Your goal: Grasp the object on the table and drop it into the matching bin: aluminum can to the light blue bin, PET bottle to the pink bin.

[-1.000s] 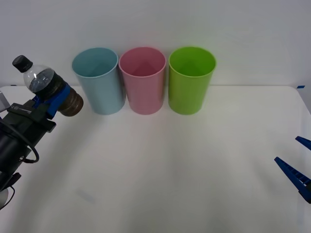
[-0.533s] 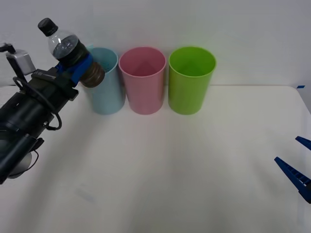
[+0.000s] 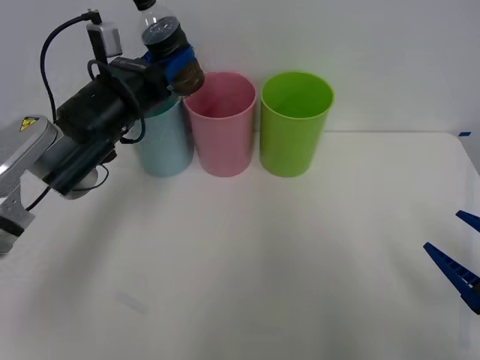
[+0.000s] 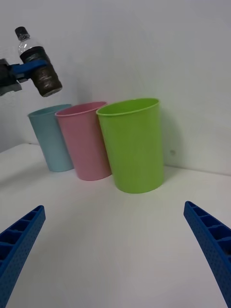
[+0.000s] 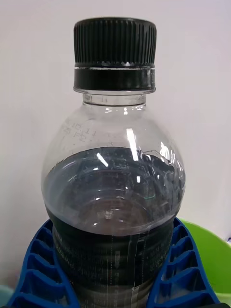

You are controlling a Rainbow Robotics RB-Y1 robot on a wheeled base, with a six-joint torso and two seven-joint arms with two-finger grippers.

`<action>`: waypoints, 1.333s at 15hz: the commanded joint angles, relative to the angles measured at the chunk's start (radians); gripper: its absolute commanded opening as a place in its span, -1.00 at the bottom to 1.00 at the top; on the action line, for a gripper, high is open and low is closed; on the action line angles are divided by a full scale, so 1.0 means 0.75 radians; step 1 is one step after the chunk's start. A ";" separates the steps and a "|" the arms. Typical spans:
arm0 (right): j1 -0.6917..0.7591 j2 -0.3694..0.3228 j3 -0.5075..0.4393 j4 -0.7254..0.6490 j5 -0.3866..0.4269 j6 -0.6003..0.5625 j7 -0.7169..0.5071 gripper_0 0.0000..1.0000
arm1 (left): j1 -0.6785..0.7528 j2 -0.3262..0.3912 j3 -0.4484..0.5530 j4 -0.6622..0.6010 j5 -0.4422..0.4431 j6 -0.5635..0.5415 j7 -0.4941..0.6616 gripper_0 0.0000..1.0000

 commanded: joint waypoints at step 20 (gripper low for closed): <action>0.000 0.000 0.000 0.000 0.000 0.000 0.000 1.00 | -0.222 -0.215 -0.026 0.292 -0.157 0.004 -0.003 1.00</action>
